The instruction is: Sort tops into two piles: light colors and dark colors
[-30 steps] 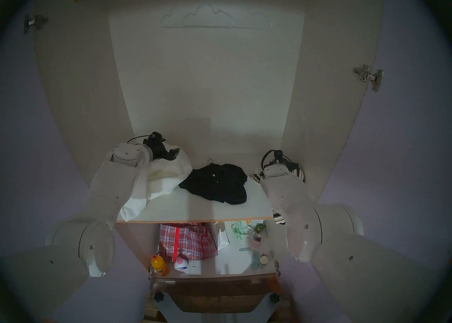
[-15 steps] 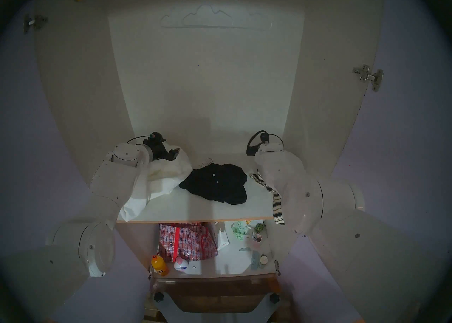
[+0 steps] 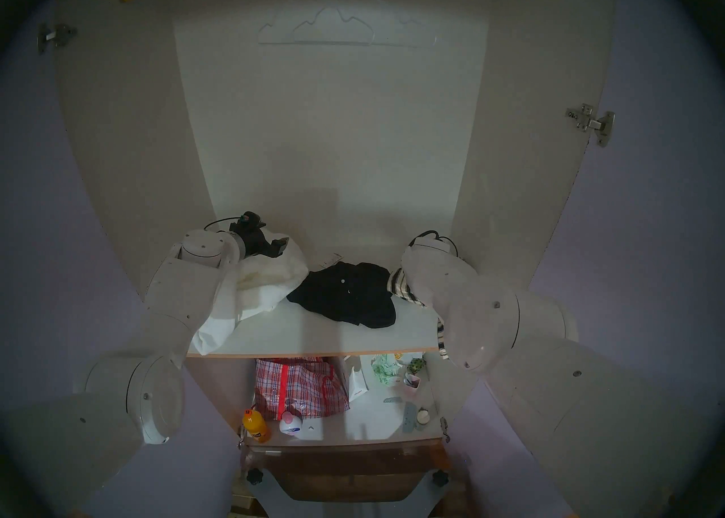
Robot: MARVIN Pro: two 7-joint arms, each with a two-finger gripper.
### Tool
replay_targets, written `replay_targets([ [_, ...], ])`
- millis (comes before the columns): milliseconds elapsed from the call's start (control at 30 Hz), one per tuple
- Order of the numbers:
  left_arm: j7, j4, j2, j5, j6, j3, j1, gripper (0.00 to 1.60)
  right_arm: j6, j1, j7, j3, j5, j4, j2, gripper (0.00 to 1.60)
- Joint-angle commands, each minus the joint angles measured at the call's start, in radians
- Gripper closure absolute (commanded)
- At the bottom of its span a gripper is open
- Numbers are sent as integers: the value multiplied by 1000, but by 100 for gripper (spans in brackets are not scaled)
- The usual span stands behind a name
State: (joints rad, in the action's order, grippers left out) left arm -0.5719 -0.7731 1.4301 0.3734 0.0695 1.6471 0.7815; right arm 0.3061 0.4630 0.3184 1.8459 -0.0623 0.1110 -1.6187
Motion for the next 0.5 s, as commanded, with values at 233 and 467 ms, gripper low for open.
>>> replay_targets([
  [233, -5, -29, 2, -9, -2, 5, -33, 0, -31, -4, -346, -179, -86, -8, -27, 0],
  [467, -5, -31, 2, -9, -1, 6, -32, 0, -53, 43, -440, -235, -86, 14, -38, 0],
])
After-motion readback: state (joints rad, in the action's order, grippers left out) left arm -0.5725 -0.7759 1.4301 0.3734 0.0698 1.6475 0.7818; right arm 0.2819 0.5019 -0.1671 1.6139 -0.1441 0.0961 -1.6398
